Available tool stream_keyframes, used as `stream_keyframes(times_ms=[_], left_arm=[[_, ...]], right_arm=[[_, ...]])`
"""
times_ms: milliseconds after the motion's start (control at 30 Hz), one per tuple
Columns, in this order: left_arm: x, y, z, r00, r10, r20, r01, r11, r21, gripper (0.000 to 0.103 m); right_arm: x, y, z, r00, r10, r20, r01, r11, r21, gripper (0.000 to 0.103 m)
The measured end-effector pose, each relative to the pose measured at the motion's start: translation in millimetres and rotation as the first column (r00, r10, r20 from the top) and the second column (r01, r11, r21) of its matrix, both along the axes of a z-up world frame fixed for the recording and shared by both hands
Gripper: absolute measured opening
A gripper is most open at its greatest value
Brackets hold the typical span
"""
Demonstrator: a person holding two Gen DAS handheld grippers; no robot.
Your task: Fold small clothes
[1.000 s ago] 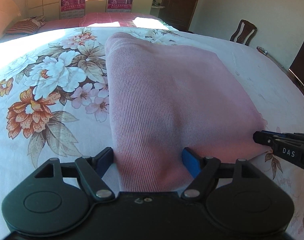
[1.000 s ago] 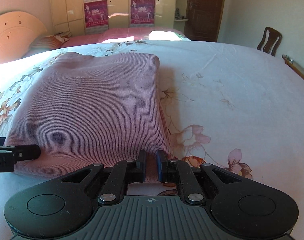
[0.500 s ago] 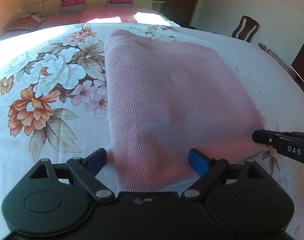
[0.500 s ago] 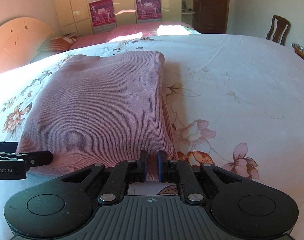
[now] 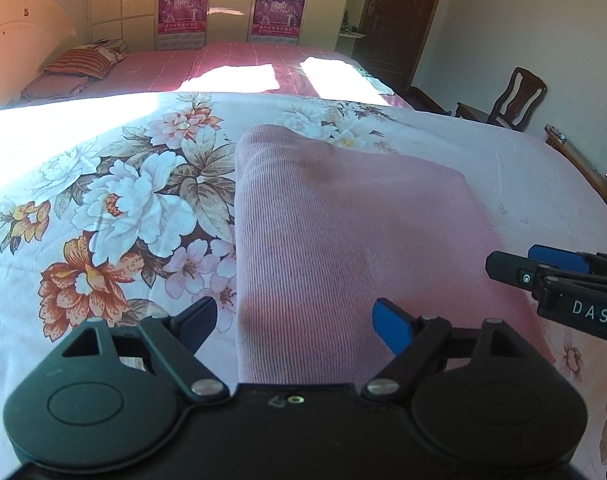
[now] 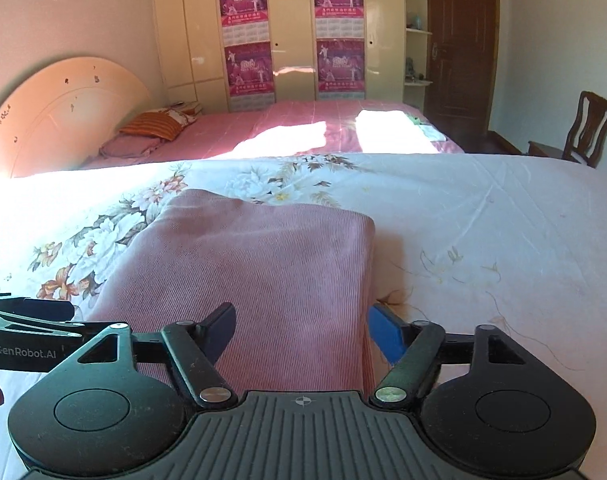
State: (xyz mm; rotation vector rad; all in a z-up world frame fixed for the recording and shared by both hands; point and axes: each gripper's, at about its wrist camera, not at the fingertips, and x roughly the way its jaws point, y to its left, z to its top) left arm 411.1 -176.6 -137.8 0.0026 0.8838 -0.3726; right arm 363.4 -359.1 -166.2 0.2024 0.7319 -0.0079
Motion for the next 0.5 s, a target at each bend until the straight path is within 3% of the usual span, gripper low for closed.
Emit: stream_keyframes(times_ms=[167, 333, 500], left_arm=[[9.4, -5.8, -13.8, 1.000, 0.005, -0.016, -0.005, 1.000, -0.001, 0.093], [11.1, -3.3, -17.5, 0.999, 0.008, -0.034, -0.009, 1.000, -0.027, 0.097], [17.9, -1.3, -13.5, 0.999, -0.013, -0.050, 0.011, 0.998, -0.054, 0.096]], right_arm=[[22.1, -9.3, -29.4, 0.996, 0.011, -0.088, -0.009, 1.000, 0.016, 0.057], [15.2, -16.9, -35.9, 0.997, 0.006, -0.079, -0.009, 0.999, -0.034, 0.058], [14.3, -42.1, -34.7, 0.997, -0.015, -0.081, 0.018, 0.999, 0.032, 0.058]])
